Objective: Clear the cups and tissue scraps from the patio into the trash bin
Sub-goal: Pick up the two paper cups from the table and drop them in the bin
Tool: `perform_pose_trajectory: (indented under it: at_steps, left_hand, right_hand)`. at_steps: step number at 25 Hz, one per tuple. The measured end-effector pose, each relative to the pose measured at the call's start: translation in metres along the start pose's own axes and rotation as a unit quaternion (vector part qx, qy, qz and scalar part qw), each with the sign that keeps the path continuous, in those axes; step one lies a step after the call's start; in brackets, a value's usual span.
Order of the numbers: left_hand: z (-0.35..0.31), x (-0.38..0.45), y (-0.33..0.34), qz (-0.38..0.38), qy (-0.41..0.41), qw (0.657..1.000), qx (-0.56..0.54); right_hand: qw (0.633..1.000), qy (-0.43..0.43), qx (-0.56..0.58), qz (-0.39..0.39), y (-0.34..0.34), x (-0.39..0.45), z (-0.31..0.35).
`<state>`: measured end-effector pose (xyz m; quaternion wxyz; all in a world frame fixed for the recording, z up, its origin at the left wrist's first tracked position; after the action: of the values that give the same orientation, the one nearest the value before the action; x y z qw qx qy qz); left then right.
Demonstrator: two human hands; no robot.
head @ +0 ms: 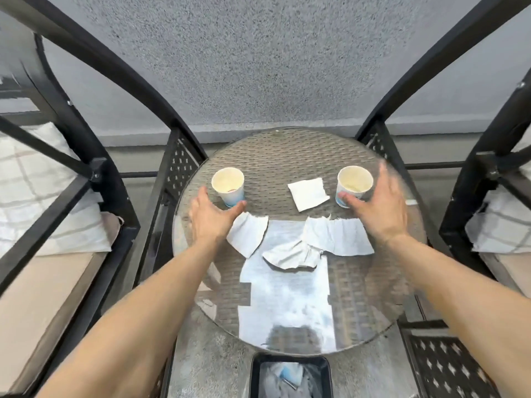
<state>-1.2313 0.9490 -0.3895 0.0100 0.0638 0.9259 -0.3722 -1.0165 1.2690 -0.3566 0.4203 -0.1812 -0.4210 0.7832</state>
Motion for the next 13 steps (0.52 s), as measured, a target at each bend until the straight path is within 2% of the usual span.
perform_pose_trajectory:
  at_steps: [6,13]
  left_hand:
    - [0.003,0.036,0.025,0.001,0.005,0.999,-0.041]
    - [-0.012,0.044,0.022,0.004,0.029,0.999,-0.018]
  right_hand:
    - [0.998,0.05,-0.005,0.037,0.035,0.038,-0.022]
    - [0.997,0.039,0.061,-0.029,0.015,0.039,-0.019]
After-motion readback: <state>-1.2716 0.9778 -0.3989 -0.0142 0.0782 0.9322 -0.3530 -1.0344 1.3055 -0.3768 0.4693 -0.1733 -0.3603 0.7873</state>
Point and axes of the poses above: each hand's wrist, its own x-axis towards the middle knuckle, its own y-axis out of the palm, z = x × y, the point moved 9 cm from there along x, towards the middle knuckle, and after that the axes turned 3 degrees about -z, right-handed, at the moved point
